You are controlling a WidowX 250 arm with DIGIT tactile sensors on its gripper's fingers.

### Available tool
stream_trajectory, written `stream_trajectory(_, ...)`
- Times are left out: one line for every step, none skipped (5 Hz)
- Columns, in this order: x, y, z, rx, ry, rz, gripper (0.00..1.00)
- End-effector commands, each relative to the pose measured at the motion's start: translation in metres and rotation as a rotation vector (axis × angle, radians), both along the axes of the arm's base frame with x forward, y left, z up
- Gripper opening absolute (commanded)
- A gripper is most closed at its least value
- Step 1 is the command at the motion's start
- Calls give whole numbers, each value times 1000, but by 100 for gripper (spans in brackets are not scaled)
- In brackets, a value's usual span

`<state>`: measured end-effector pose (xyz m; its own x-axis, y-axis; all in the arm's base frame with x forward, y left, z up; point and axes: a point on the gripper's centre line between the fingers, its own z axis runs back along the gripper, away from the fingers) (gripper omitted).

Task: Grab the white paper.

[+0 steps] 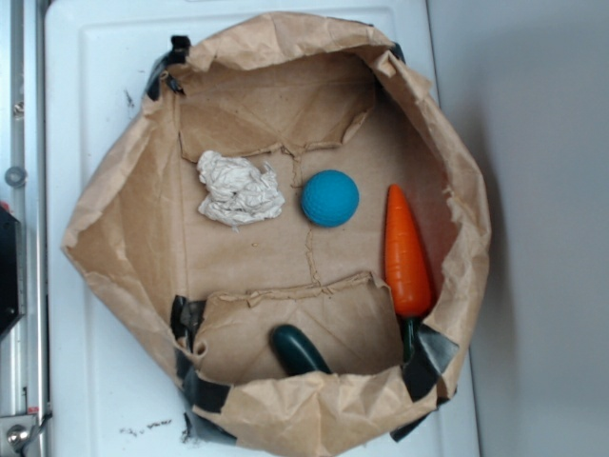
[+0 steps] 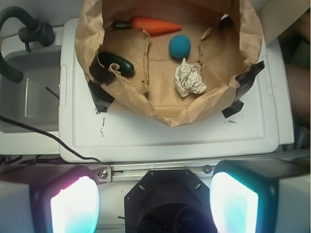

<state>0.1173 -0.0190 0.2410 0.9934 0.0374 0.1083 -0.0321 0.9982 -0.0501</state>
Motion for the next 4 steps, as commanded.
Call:
stream_trajectory(47, 0, -7, -42, 22, 209, 100)
stream_trajectory(73, 1, -29, -32, 0, 139, 100)
stream_trajectory(93, -2, -50, 41, -63, 2, 100)
stream_trajectory(115, 6, -66, 58, -33, -108, 100)
